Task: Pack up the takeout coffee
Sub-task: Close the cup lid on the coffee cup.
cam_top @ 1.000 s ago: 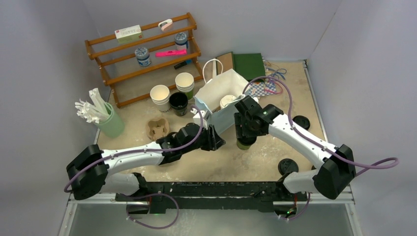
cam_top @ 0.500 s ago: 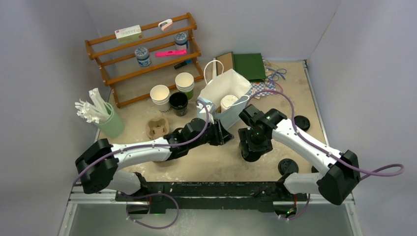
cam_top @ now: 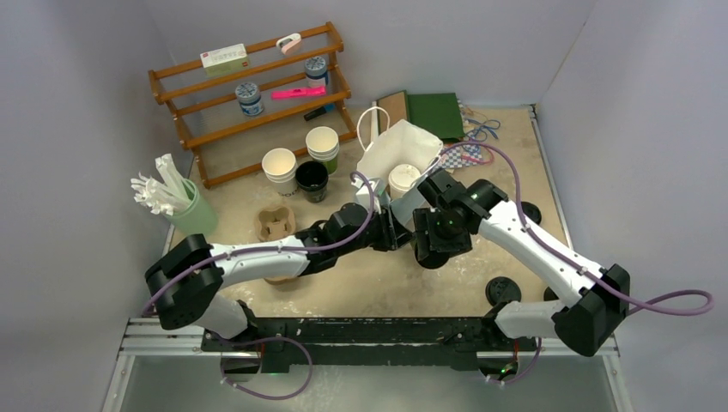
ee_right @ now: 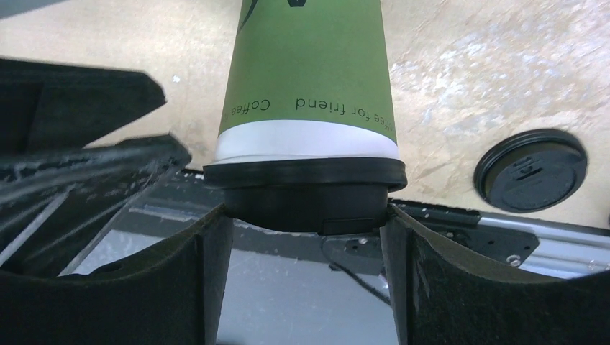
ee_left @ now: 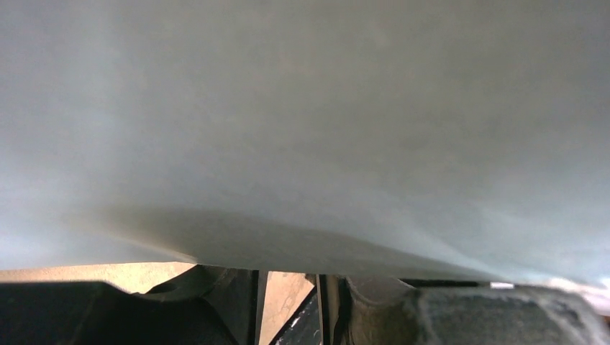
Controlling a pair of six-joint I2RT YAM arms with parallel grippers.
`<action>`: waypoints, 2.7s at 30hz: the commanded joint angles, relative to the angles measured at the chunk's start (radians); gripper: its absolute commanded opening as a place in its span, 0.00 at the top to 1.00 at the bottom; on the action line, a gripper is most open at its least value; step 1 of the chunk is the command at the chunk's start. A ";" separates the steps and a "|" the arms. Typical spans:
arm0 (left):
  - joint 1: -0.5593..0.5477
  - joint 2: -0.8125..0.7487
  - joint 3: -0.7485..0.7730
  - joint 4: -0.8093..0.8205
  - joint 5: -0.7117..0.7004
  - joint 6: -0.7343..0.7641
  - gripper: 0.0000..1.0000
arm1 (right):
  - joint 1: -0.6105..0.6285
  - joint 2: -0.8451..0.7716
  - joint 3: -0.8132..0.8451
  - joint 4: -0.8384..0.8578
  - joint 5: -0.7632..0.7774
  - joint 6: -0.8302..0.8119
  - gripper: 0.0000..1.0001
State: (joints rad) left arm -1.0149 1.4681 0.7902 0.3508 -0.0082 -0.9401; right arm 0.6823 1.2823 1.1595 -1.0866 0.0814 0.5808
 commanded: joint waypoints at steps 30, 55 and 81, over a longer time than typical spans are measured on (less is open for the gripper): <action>0.025 -0.182 -0.025 -0.159 0.071 0.114 0.69 | -0.001 0.256 0.102 -0.240 -0.149 -0.030 0.26; 0.032 -0.111 -0.037 -0.050 0.137 0.068 0.71 | 0.000 -0.024 0.064 -0.022 0.058 0.079 0.14; -0.006 -0.011 -0.094 0.032 0.217 -0.144 0.76 | 0.011 -0.294 -0.224 0.356 -0.046 -0.150 0.20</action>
State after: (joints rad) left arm -1.0084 1.4265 0.6914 0.3046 0.1711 -1.0386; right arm 0.6891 0.9936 0.9638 -0.7910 0.0639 0.4652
